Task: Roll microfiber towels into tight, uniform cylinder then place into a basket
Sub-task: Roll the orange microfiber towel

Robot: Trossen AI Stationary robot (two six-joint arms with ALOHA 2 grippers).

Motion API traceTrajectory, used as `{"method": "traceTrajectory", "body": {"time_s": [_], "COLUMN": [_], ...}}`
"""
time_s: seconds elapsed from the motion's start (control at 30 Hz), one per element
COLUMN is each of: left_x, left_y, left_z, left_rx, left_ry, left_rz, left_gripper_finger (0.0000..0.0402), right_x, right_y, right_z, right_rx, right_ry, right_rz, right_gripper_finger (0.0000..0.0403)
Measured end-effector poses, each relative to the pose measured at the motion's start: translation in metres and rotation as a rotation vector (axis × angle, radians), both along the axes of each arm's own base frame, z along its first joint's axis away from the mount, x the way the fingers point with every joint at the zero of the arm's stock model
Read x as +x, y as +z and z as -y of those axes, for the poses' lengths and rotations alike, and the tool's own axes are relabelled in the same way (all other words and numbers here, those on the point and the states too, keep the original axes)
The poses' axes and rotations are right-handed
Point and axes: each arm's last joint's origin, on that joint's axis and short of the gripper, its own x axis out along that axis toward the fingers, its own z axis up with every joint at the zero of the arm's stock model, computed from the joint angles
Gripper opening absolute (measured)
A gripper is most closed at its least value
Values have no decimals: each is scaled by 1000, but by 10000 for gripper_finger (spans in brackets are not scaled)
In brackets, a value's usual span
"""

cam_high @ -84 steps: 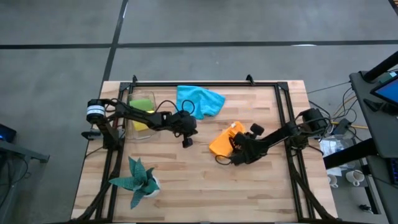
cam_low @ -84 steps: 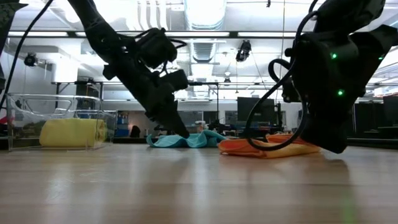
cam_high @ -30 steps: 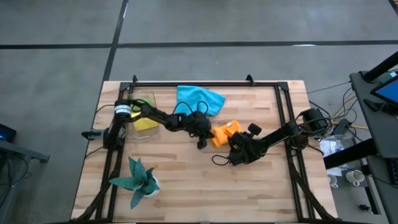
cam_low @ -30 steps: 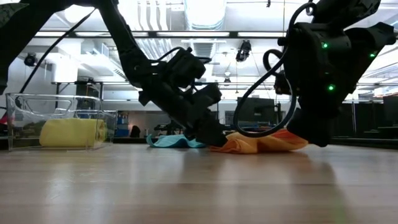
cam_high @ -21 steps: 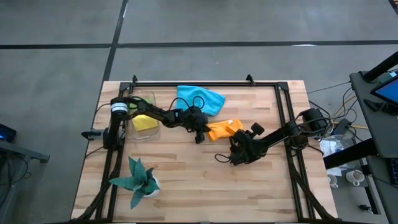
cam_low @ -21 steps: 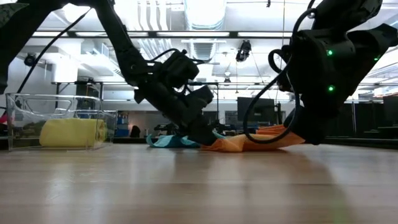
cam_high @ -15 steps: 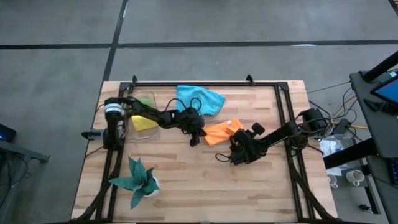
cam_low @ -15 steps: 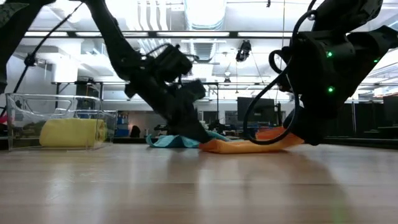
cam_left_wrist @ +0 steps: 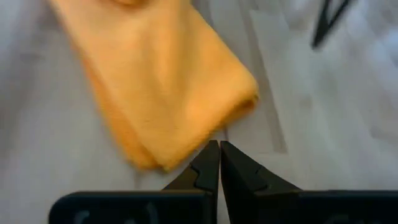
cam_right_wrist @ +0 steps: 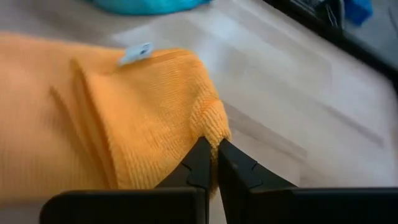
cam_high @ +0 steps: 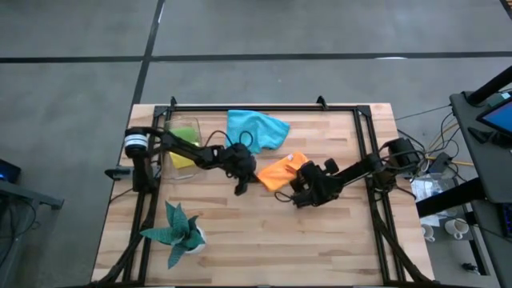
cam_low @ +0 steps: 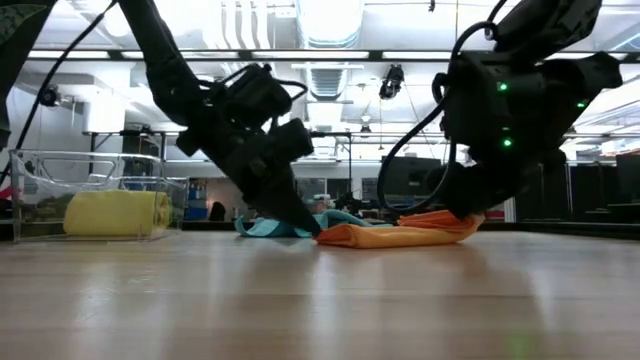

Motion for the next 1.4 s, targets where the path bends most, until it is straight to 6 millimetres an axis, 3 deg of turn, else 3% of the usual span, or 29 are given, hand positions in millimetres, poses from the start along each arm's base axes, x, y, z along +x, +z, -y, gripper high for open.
{"method": "traceTrajectory", "body": {"time_s": [0.23, 0.53, 0.8, 1.1, 1.4], "left_x": [2, 8, 16, 23, 27], "left_y": [-4, 2, 10, -6, -6], "left_z": [5, 4, 5, 7, 7], "left_rx": [26, 31, -20, -29, -29], "left_ry": [-35, -36, 14, 9, 8], "left_rz": [1, 31, 147, 132, 133], "left_gripper_finger": [0, 0, 0, 0, 0], "right_x": [1, -1, -2, 0, -9], "right_y": [12, 30, 20, 7, -2], "right_z": [17, 35, 39, 40, 43], "right_rx": [30, 38, -17, -9, -69], "right_ry": [-162, -225, -311, -346, -311], "right_rz": [176, 247, 452, 709, 680], "right_gripper_finger": [12, 12, 13, 13, 13]}}
